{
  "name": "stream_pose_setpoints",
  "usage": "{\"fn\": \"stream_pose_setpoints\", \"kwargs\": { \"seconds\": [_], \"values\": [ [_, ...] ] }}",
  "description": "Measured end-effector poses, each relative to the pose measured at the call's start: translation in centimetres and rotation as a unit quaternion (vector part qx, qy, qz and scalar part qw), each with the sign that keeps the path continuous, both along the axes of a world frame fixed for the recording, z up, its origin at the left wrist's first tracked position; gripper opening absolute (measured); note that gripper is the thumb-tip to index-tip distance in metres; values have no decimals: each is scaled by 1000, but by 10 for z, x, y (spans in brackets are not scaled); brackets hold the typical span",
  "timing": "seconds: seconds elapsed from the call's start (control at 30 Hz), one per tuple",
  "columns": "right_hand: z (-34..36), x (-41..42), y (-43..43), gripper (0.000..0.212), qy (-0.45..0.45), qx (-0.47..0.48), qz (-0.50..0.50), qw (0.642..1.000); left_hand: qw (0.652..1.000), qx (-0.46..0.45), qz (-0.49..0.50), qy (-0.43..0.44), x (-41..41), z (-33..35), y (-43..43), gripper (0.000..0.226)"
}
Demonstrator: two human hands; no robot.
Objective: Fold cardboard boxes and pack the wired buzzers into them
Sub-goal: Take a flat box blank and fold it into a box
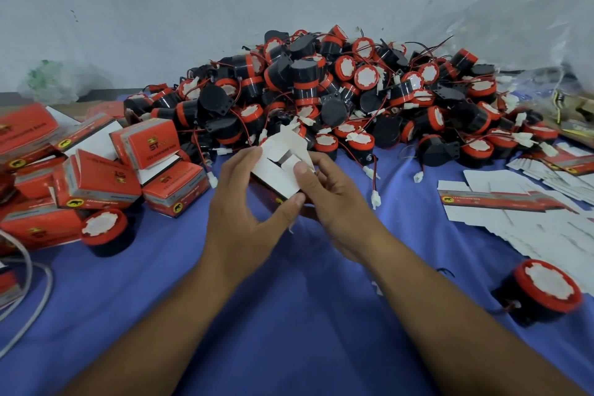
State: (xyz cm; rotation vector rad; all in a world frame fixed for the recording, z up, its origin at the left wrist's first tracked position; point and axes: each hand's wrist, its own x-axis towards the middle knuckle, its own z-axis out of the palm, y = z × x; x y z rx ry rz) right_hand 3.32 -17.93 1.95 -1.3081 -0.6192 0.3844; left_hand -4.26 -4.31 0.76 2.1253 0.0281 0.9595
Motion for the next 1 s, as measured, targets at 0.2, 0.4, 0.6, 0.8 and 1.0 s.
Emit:
{"fn": "stream_pose_setpoints", "kwargs": {
  "seconds": [0.2,0.4,0.6,0.8,1.0],
  "values": [
    [10,10,-8,65,47,5,15,999,991,128,-20,-37,0,5,3,72],
    [7,5,-8,30,-28,-18,5,999,993,112,-32,-20,-2,4,-1,80],
    [-1,-1,0,41,-77,-19,-30,996,989,140,-3,-45,1,4,-1,83],
    [-5,-2,6,37,-95,1,-48,994,987,143,6,-68,1,5,-2,82],
    [-3,-7,6,39,-109,11,-86,990,983,158,2,-94,2,4,-2,80]
  ]
}}
